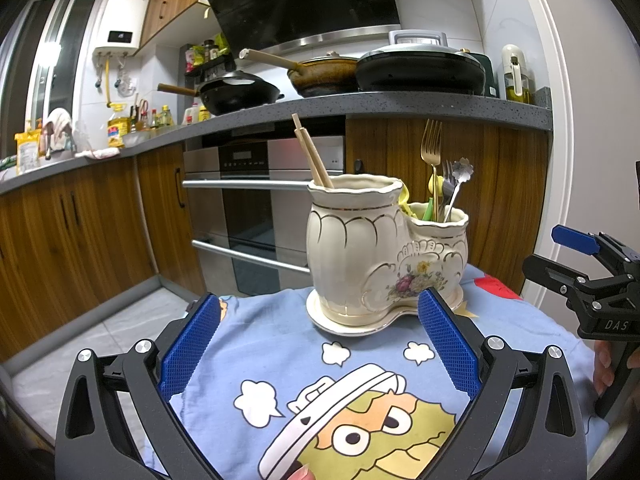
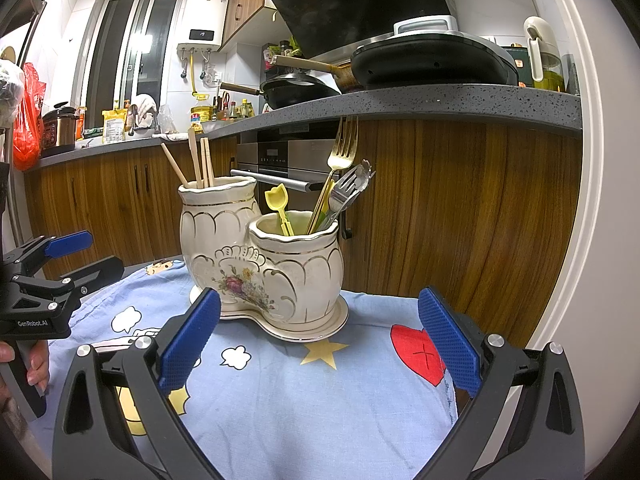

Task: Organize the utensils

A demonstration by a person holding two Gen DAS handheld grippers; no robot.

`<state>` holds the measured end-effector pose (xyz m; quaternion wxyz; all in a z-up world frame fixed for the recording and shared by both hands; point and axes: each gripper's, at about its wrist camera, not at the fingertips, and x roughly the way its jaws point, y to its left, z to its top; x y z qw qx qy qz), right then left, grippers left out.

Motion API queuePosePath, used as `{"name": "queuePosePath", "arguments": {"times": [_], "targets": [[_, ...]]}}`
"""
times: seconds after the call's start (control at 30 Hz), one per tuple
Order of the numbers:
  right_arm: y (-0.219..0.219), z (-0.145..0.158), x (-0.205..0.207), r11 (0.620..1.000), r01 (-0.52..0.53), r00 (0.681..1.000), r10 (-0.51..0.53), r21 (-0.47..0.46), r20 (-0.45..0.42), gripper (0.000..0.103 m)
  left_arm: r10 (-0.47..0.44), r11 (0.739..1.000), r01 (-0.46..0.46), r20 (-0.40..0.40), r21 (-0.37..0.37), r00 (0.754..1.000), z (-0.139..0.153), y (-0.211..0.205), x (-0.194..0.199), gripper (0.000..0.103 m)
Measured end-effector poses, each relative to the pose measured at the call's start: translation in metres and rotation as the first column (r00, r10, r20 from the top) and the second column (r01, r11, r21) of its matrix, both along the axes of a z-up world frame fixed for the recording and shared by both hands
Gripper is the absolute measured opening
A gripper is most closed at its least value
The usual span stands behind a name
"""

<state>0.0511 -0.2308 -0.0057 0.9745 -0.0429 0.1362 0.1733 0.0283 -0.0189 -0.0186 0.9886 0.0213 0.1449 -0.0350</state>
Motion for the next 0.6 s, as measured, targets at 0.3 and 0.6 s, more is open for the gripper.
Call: {"name": "queuePosePath", "arguments": {"times": [0.3, 0.6], "targets": [[0.0000, 0.0001, -0.0002, 1.000, 0.000, 1.000, 0.000, 0.000, 0.000, 0.098, -0.004, 1.000, 0.004, -0.002, 0.000, 1.000, -0.0015, 0.0010, -0.0001, 0.098], [0.0000, 0.0000, 0.0000, 1.000, 0.000, 1.000, 0.000, 0.000, -0.001, 0.098, 0.005, 1.000, -0.005, -0.012, 0.001, 1.000, -0.0033, 0.0023, 0.0007, 0.098]]}}
